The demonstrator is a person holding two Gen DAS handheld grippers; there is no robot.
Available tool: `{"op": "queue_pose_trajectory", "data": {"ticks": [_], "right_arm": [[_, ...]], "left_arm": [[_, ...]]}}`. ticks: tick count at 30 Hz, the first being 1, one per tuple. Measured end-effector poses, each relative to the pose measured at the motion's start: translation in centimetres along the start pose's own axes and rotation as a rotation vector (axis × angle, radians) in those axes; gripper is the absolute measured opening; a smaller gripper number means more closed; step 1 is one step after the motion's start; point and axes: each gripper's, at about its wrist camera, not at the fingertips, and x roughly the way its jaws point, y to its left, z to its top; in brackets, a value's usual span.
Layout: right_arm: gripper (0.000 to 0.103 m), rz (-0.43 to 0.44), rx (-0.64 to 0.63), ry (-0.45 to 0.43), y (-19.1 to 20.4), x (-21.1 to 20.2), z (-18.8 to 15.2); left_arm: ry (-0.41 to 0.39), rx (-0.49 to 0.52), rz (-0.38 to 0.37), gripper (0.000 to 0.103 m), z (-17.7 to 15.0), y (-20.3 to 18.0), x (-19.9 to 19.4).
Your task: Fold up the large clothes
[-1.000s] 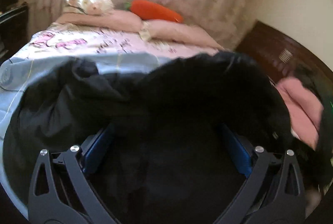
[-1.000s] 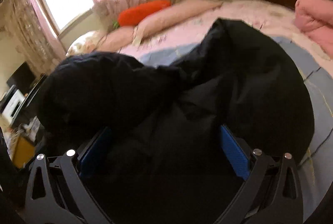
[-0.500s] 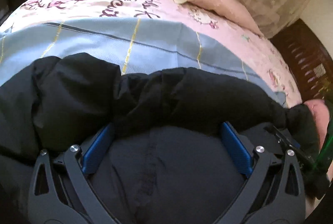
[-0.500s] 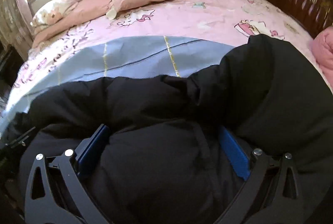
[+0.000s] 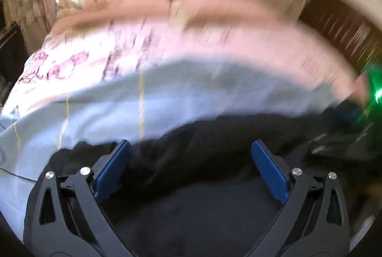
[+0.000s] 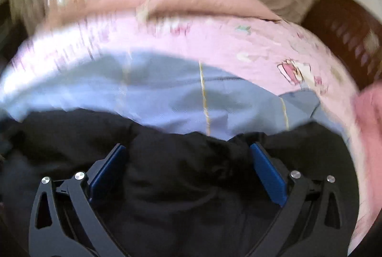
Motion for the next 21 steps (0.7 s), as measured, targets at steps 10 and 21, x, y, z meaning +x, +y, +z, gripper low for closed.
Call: {"op": "queue_pose_trajectory", "data": {"ticks": [10, 21], "right_arm": [[0.102, 0.076, 0.105, 0.035, -3.1, 0.4, -0.4], [0.102, -0.094, 0.081, -0.093, -4.6, 0.1, -2.5]], "left_arm": [[0.075, -0.141, -0.048, 0.101, 0.0, 2.8, 1.8], [0.035, -0.193, 0.255, 0.101, -2.8, 7.4, 1.5]]}}
